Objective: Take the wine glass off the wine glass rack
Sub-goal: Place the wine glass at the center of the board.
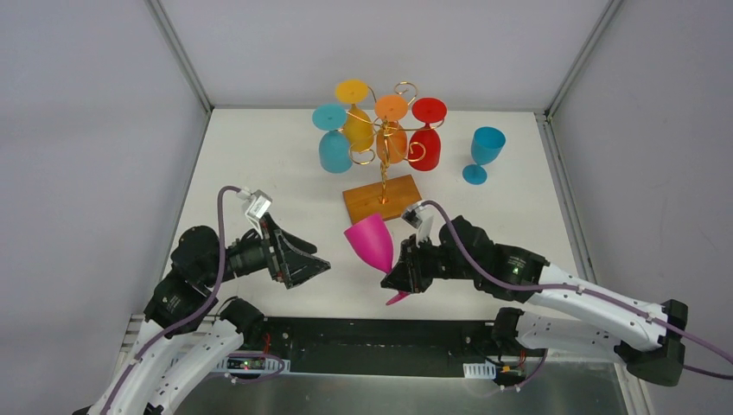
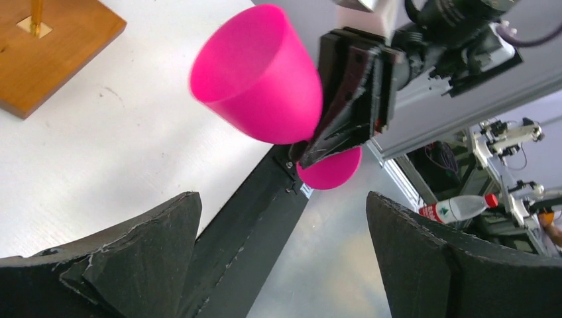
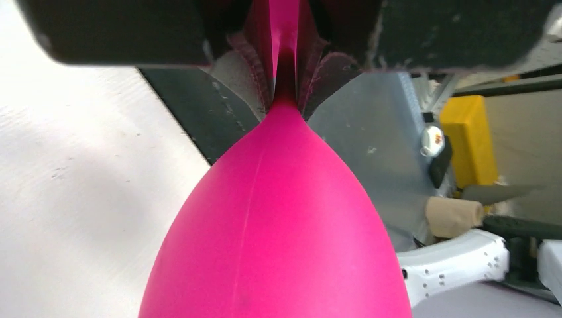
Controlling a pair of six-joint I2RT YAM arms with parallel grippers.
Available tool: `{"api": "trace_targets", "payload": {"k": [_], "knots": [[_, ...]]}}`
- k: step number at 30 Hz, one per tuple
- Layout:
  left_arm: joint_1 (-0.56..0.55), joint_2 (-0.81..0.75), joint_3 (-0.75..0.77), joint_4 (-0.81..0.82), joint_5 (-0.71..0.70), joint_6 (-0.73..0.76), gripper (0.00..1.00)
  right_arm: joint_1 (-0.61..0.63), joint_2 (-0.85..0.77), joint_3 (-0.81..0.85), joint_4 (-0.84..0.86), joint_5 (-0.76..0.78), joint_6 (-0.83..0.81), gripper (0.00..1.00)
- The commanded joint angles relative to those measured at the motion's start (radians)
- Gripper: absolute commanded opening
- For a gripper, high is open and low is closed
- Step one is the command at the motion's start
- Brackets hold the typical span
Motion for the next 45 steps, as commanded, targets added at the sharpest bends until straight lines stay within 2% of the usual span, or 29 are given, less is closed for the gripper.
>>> {"api": "trace_targets", "payload": {"k": [1,9,21,29,34,40,45], "knots": [[-0.005,-0.005,-0.024,0.035,-0.083,-0.136,0.99,-0.002,-0.057,0.050,-0.056,0.027,-0.249,0.00],[-0.005,-0.015,-0.043,0.034,-0.142,-0.285,0.99,-0.001,-0.084,0.055,-0.113,-0.026,-0.517,0.00],[-0.005,0.046,-0.073,0.034,-0.072,-0.402,0.96,0.020,-0.026,0.168,-0.187,-0.062,-0.800,0.00],[-0.005,0.046,-0.079,0.035,-0.051,-0.410,0.94,0.038,0.053,0.253,-0.252,-0.086,-0.880,0.00],[-0.005,0.047,-0.080,0.034,-0.037,-0.413,0.93,0.057,0.068,0.261,-0.233,-0.075,-0.911,0.00],[-0.005,0.039,-0.101,0.034,-0.032,-0.421,0.87,0.071,0.101,0.275,-0.198,-0.074,-0.923,0.00],[-0.005,0.037,-0.109,0.036,-0.015,-0.420,0.77,0.073,0.135,0.293,-0.187,-0.062,-0.932,0.00]]}}
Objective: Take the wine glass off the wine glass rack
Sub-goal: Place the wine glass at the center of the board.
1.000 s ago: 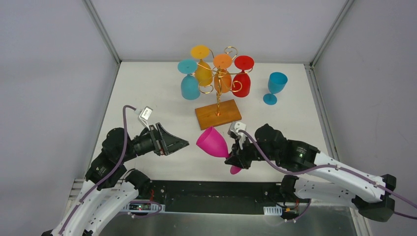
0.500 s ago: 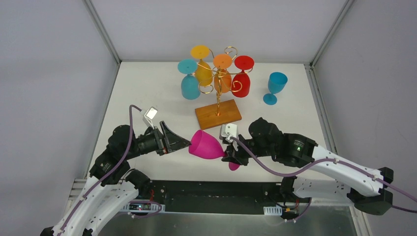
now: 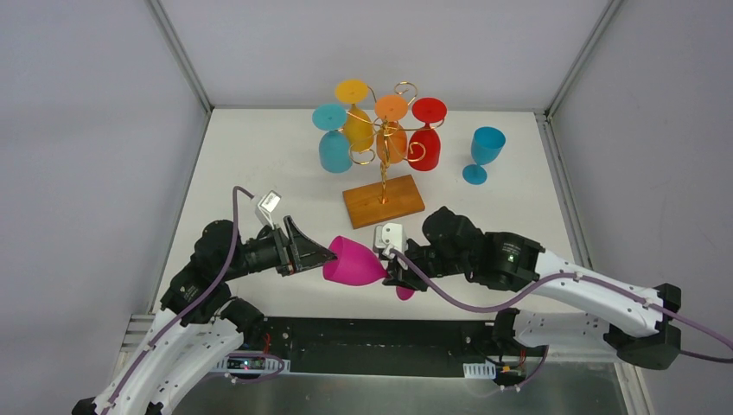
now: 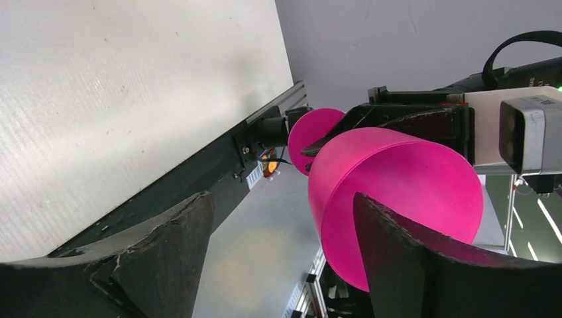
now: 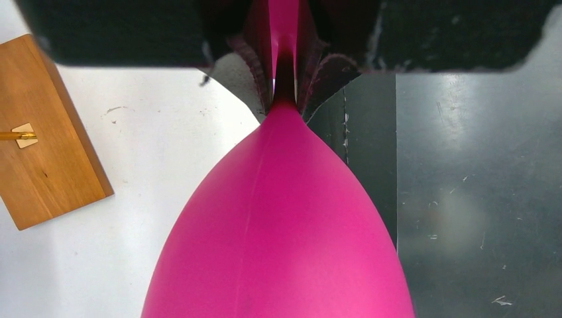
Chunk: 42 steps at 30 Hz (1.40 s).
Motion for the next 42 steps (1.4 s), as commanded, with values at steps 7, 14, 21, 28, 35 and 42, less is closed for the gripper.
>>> {"api": "trace_targets", "payload": {"k": [7,14,21,28,35,42], "knots": [[-0.005,-0.015,-0.011,0.036,0.052,0.000,0.54,0.009,0.046,0.079,0.053,0.014,-0.039,0.00],[-0.005,-0.010,-0.009,0.043,0.075,0.006,0.21,0.010,0.058,0.087,0.052,0.026,-0.040,0.00],[-0.005,0.000,-0.015,0.057,0.097,0.009,0.00,0.012,0.074,0.089,0.053,0.031,-0.038,0.00],[-0.005,0.000,-0.024,0.033,0.071,0.035,0.00,0.012,0.066,0.066,0.067,0.056,-0.029,0.29],[-0.005,0.028,0.003,-0.018,-0.002,0.091,0.00,0.010,-0.006,0.016,0.095,0.150,0.064,0.46],[-0.002,0.095,0.061,-0.078,-0.080,0.187,0.00,0.004,-0.089,-0.008,0.083,0.277,0.162,0.54]]}}
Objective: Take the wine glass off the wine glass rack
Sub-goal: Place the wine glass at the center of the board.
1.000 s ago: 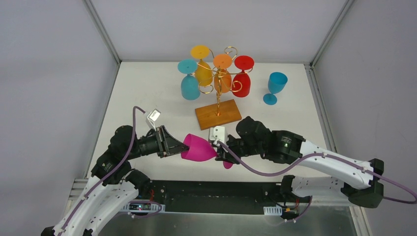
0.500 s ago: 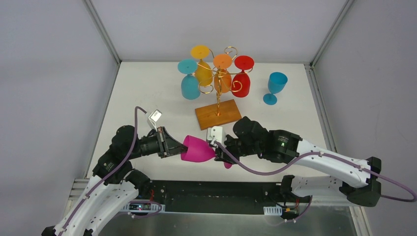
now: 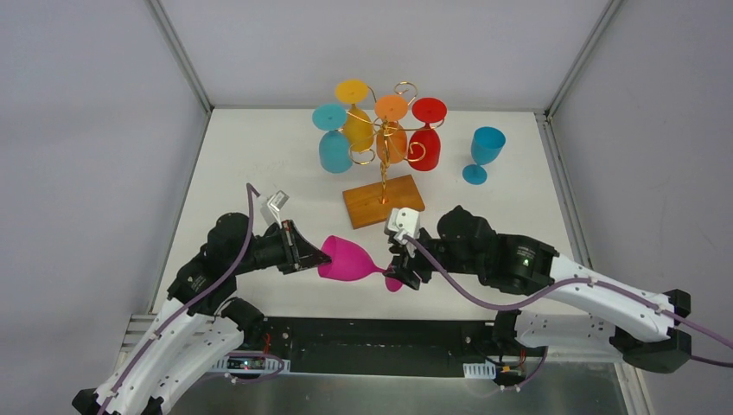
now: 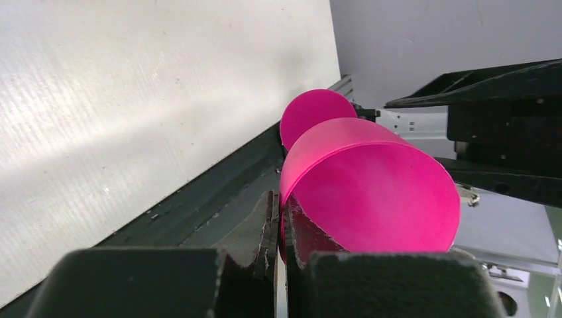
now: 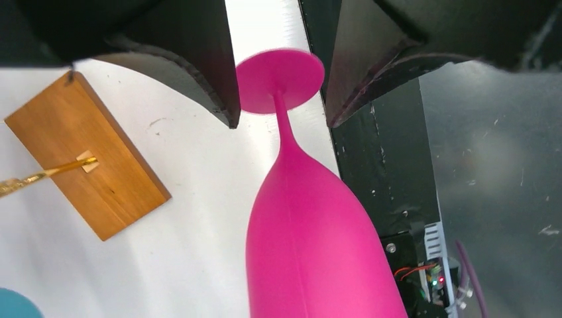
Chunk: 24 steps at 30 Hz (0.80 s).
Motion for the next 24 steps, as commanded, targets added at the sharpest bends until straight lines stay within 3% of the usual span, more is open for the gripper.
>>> {"api": "trace_targets", "payload": {"k": [1,8,10,18,24], "knots": [[0.001,0.046,0.074,-0.018,-0.059,0.091,0.00,-0.004,-0.077,-0.031,0.043,0.155,0.106,0.55],[0.064,0.133,0.139,-0.070,-0.077,0.182,0.00,-0.020,-0.130,-0.044,0.050,0.413,0.255,0.73],[0.095,0.165,0.167,-0.101,-0.083,0.209,0.00,-0.048,-0.120,-0.019,0.015,0.465,0.319,0.74],[0.260,0.289,0.276,-0.224,-0.119,0.304,0.00,-0.378,-0.016,0.098,-0.185,0.452,0.583,0.71],[0.401,0.377,0.351,-0.287,-0.156,0.375,0.00,-0.492,-0.033,0.041,-0.190,0.417,0.623,0.73]]}}
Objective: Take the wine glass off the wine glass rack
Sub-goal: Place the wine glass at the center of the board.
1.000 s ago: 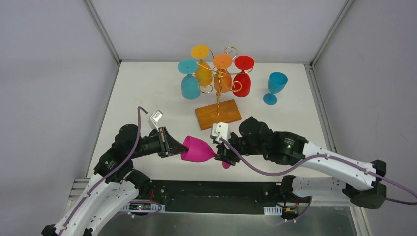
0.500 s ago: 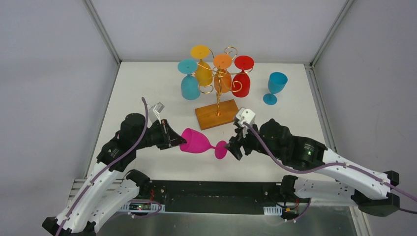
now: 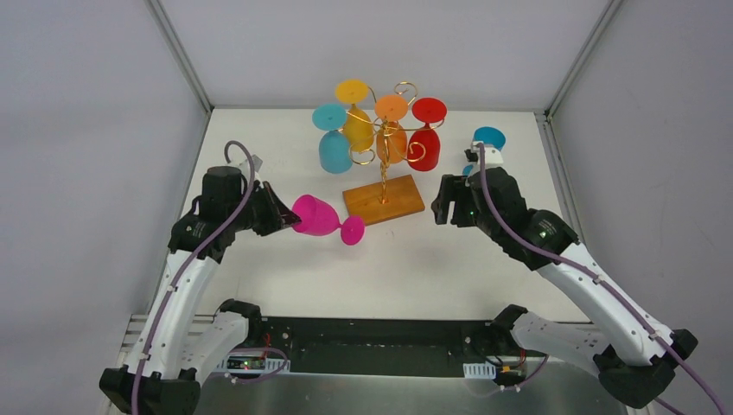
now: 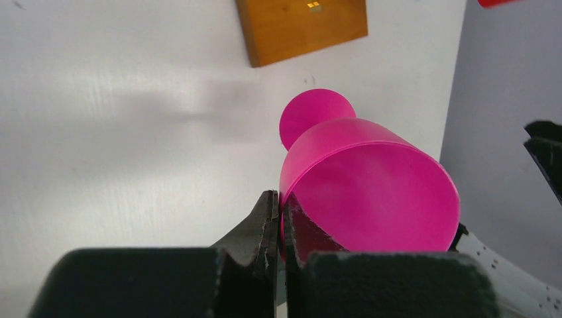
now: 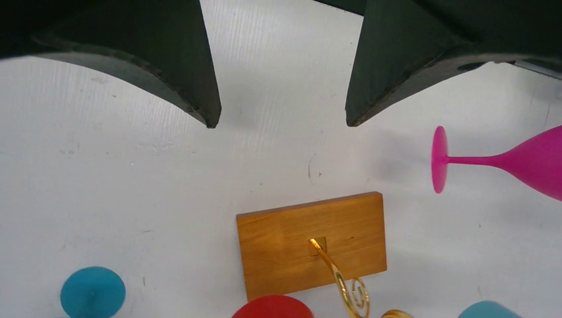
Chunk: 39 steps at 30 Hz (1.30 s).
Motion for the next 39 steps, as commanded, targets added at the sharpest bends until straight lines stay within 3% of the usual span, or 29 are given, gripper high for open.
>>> {"api": "trace_targets", "payload": {"k": [1,4,8,12,21,29,39], "knots": [[0.082,0.050,0.094,-0.065,-0.063,0.094,0.00,-0.045,-0.024,-0.019,-0.031,-0.002,0.086,0.73],[0.116,0.088,0.143,-0.083,-0.119,0.119,0.00,-0.049,-0.034,-0.034,-0.044,0.041,0.088,0.81],[0.136,0.165,0.216,-0.106,-0.215,0.152,0.00,-0.059,-0.054,-0.052,-0.055,0.073,0.099,0.83],[0.149,0.252,0.291,-0.111,-0.300,0.167,0.00,-0.067,-0.088,-0.075,-0.049,0.058,0.131,0.99],[0.155,0.426,0.416,-0.107,-0.423,0.189,0.00,-0.070,-0.184,-0.149,-0.016,0.114,0.175,0.99],[0.157,0.594,0.510,-0.079,-0.564,0.212,0.00,-0.070,-0.256,-0.197,-0.003,0.058,0.193,0.99],[0.185,0.797,0.661,-0.068,-0.630,0.244,0.00,-0.069,-0.314,-0.234,-0.011,-0.011,0.184,0.99]]}}
